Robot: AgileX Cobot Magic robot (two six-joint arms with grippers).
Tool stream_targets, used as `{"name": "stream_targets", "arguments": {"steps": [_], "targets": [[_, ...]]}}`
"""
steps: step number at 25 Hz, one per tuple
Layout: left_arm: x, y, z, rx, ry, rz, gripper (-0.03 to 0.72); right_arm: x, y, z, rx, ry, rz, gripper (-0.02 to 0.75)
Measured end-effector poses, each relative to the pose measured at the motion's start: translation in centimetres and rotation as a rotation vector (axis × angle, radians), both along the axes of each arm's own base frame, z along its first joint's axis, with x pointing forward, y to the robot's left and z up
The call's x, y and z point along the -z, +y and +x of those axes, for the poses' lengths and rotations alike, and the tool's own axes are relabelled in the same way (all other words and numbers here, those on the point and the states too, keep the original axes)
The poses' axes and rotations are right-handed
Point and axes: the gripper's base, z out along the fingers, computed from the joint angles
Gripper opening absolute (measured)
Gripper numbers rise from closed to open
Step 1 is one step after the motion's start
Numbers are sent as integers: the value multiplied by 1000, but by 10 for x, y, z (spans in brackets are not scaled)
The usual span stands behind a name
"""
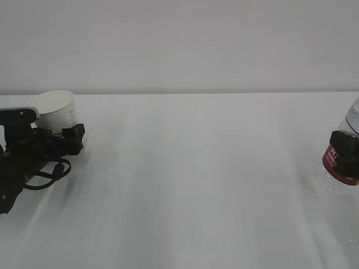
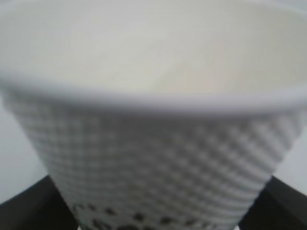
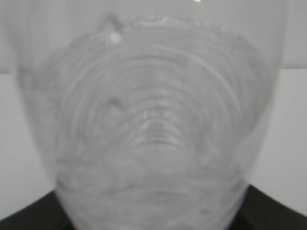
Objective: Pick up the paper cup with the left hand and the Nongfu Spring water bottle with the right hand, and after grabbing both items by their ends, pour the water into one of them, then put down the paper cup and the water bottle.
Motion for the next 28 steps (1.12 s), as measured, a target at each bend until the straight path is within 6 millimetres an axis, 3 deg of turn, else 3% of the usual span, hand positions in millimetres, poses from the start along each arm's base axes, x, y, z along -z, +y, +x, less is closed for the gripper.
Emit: {"name": "stream_targets", "arguments": {"steps": [13,20,28], "targets": [[-8,0,1,0,-23,-4,637,0,0,0,-1,0,-1,413],[-8,0,1,0,-23,-4,573,0,0,0,-1,0,-1,413],[-9,-1,1,11,-26,-2,563,0,0,0,-1,0,-1,413]]}}
